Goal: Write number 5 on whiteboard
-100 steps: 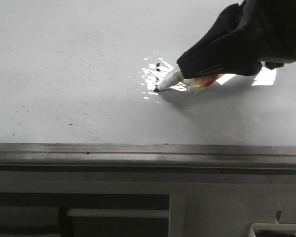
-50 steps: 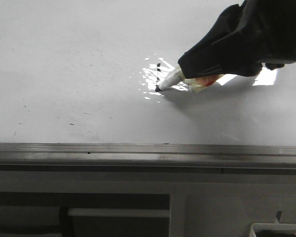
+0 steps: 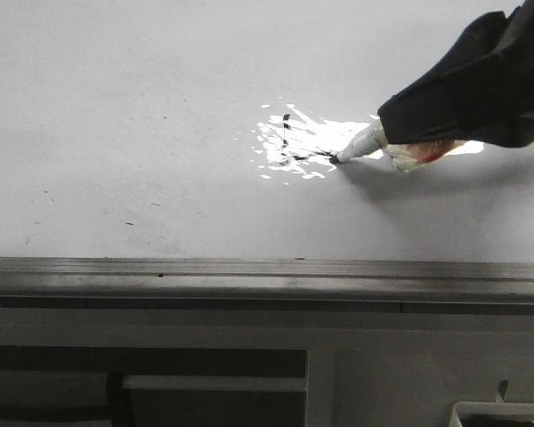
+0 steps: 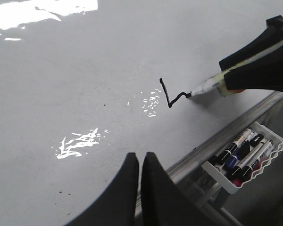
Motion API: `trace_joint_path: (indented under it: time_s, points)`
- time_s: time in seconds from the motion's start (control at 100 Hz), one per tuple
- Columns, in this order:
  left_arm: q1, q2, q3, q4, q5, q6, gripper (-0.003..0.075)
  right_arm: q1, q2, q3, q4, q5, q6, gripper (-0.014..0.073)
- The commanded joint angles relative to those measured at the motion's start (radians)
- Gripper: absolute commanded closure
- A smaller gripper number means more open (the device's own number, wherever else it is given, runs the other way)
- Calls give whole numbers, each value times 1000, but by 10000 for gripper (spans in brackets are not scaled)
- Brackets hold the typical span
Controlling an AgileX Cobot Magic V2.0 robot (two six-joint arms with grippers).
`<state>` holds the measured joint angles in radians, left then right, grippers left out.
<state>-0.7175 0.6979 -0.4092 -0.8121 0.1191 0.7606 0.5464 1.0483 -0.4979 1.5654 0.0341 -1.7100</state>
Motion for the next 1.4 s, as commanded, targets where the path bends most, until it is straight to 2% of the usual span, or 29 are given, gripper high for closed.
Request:
trace_joint_path:
  time_s: [0.0, 0.21, 0.51, 0.72, 0.94, 1.1, 1.39]
  points:
    - [3, -4, -28, -13, -49, -11, 741, -15, -2, 11, 51, -25, -13, 642]
    - [3, -4, -28, -13, -49, -11, 741, -15, 52, 5, 59, 84, -13, 641]
    - [3, -4, -28, -13, -49, -11, 741, -15, 102, -61, 54, 127, -13, 642]
    - [3, -4, -28, -13, -49, -11, 741, -15, 38, -61, 42, 319, -13, 641]
    - [3, -4, -28, -13, -51, -11, 741, -15, -9, -68, 42, 214, -15, 642]
    - [3, -4, -28, -13, -51, -11, 741, -15, -9, -115, 42, 207, -20, 642]
    - [3, -4, -28, -13, -51, -11, 741, -15, -7, -153, 42, 109, -20, 642]
